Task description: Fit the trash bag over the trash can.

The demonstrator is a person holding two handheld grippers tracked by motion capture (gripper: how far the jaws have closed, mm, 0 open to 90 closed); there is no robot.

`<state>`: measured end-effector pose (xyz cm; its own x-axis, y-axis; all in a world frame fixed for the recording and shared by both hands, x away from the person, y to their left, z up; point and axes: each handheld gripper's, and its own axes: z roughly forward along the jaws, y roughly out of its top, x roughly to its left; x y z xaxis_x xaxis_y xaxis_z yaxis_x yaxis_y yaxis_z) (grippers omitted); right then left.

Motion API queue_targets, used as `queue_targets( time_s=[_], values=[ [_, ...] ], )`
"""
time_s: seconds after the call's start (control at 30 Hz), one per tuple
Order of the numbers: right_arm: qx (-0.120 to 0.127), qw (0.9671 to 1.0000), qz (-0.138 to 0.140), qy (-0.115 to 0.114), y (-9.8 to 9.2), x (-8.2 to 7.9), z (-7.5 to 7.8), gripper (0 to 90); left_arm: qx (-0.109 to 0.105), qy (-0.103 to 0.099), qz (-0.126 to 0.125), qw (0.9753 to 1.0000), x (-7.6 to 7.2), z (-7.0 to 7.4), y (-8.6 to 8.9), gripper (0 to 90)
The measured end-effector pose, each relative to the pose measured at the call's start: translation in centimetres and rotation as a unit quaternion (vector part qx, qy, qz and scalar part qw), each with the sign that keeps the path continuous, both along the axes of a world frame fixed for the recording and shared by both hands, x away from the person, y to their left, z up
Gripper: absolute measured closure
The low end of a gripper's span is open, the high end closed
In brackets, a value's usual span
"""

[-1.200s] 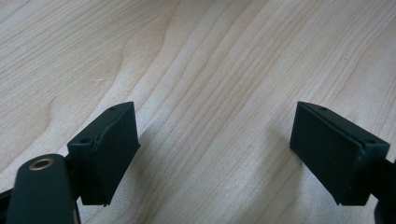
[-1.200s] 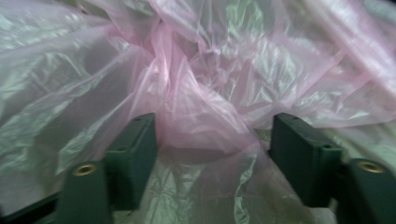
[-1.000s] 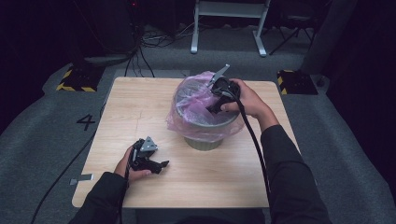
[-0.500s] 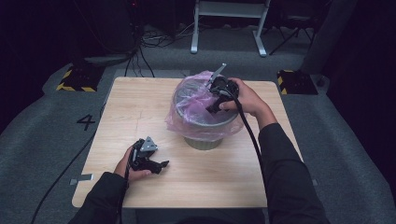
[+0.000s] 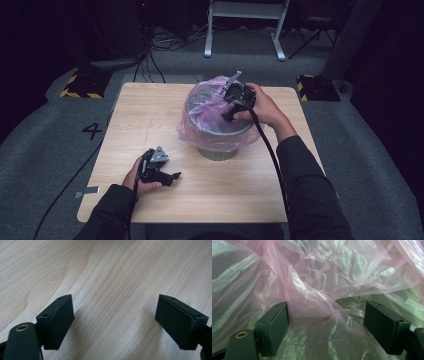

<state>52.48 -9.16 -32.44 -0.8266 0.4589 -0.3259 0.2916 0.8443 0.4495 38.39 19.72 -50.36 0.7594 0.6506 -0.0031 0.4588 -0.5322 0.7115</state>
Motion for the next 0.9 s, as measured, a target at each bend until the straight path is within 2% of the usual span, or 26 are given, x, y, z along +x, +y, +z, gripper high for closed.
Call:
queue_targets(
  time_s=[0.07, 0.1, 0.2, 0.37, 0.47, 0.6, 0.63, 0.67, 0.8, 0.83, 0.87, 0.9],
  values=[
    [-0.012, 0.9999, 0.001, -0.011, 0.3, -0.2, -0.1, 20.7, 0.0, 0.0, 0.0, 1.0, 0.0, 0.0, 0.0, 15.3],
    [-0.012, 0.9999, 0.001, -0.011, 0.3, -0.2, -0.1, 20.7, 0.0, 0.0, 0.0, 1.0, 0.0, 0.0, 0.0, 15.3],
    [-0.033, 0.9993, -0.004, -0.016, 0.8, -0.4, -0.3, 21.2, 0.0, 0.0, 0.0, 1.0, 0.0, 0.0, 0.0, 15.3],
    [-0.04, 0.9987, -0.004, -0.031, 0.9, -0.6, -0.2, 21.9, 0.0, 0.0, 0.0, 1.0, 0.0, 0.0, 0.0, 15.3],
    [-0.022, 0.9988, -0.006, -0.044, 0.8, -0.7, 0.1, 21.9, 0.0, 0.0, 0.0, 1.0, 0.0, 0.0, 0.0, 15.3],
    [0.018, 0.9989, -0.004, -0.043, 0.2, -0.9, 0.6, 21.9, 0.0, 0.0, 0.0, 1.0, 0.0, 0.0, 0.0, 15.3],
    [0.018, 0.9989, -0.004, -0.043, 0.2, -0.9, 0.6, 21.9, 0.0, 0.0, 0.0, 1.0, 0.0, 0.0, 0.0, 15.3],
    [0.05, 0.9979, -0.003, -0.041, -0.3, -1.2, 0.8, 21.5, 0.0, 0.0, 0.0, 1.0, 0.0, 0.0, 0.0, 15.3],
    [0.08, 0.9958, 0.003, -0.044, -0.9, -1.7, 1.2, 21.3, 0.0, 0.0, 0.0, 1.0, 0.0, 0.0, 0.0, 15.3],
    [0.108, 0.9931, 0.004, -0.045, -1.5, -2.1, 1.5, 21.3, 0.0, 0.0, 0.0, 1.0, 0.0, 0.0, 0.0, 15.3],
    [0.108, 0.9931, 0.004, -0.045, -1.5, -2.1, 1.5, 21.3, 0.0, 0.0, 0.0, 1.0, 0.0, 0.0, 0.0, 15.3],
    [0.133, 0.9901, 0.003, -0.045, -2.1, -2.5, 1.8, 21.1, 0.0, 0.0, 0.0, 1.0, 0.0, 0.0, 0.0, 15.3]
  ],
)
